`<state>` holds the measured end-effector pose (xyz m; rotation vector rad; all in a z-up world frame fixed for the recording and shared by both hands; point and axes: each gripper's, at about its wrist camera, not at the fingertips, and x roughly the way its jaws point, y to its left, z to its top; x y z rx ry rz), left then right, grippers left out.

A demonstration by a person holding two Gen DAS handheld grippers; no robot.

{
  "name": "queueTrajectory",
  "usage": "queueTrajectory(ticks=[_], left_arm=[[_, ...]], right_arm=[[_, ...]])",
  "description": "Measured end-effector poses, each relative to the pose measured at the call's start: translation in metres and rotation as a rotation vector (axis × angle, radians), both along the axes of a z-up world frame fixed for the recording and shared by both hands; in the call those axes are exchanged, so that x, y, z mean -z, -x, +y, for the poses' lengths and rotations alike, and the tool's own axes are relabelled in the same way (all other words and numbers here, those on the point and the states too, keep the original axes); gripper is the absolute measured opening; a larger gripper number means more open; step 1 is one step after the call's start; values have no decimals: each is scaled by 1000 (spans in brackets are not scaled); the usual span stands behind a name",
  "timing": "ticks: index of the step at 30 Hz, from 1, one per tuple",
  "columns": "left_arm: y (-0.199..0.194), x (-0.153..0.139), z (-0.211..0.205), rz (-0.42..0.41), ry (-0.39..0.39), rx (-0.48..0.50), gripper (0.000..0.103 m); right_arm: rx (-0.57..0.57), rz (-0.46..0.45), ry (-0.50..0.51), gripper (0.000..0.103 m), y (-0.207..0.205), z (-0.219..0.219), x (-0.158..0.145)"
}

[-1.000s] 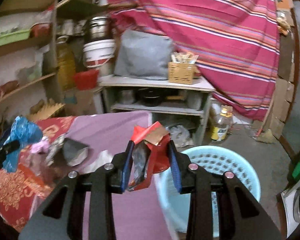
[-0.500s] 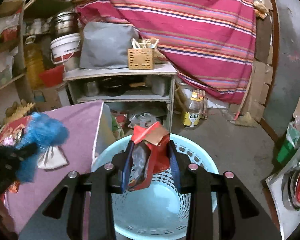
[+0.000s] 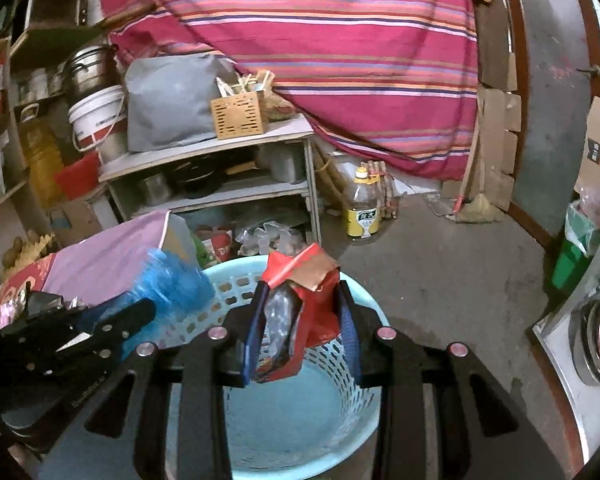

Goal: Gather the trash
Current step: 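Carry both items over the light blue basket and open both tools, then move both tools back over the table toward the remaining trash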

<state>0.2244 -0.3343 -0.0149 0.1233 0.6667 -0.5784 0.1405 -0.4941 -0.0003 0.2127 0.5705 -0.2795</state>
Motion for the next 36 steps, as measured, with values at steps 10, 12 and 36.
queueTrajectory(ticks=[10, 12, 36], left_arm=[[0, -11, 36, -51, 15, -107, 88], [-2, -12, 45, -47, 14, -126, 91], [37, -43, 196, -147, -74, -369, 98]], right_arm=[[-25, 25, 3, 35, -12, 11, 9], [-26, 34, 0, 38, -16, 14, 13], [-100, -47, 60, 97, -16, 127, -1]])
